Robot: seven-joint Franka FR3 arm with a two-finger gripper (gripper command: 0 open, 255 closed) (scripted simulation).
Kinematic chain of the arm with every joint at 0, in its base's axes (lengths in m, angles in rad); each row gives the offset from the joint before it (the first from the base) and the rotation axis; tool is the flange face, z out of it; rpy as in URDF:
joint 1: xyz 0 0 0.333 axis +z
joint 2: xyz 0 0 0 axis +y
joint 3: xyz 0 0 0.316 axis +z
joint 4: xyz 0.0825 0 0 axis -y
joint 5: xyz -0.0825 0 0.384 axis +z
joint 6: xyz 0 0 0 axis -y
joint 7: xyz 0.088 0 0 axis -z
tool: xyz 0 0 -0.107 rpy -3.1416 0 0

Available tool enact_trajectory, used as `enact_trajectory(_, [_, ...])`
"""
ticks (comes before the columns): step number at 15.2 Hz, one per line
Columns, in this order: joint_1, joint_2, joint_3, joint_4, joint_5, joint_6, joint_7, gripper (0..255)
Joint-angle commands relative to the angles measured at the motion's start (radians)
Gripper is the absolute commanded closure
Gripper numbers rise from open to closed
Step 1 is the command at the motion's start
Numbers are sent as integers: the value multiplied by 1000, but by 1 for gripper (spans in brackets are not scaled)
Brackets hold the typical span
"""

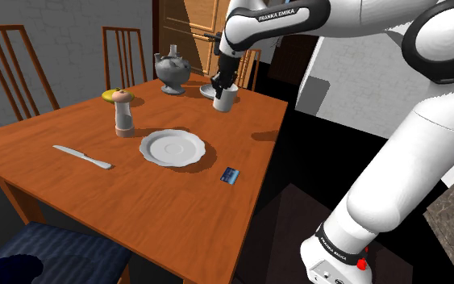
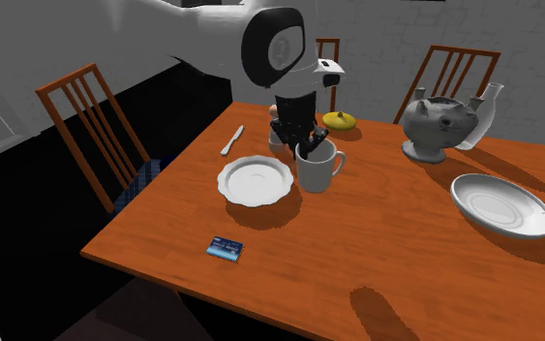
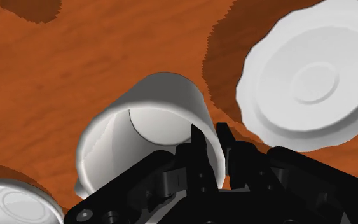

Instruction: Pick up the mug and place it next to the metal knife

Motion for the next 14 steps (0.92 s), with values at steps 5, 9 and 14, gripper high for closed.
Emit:
enact_trajectory(5, [66, 22, 69, -5, -26, 17, 150, 255])
enact_trajectory(9, [113, 57, 115, 15, -48, 22, 252, 255])
enact_trajectory(14, [175, 121, 166, 67, -84, 19, 380, 255])
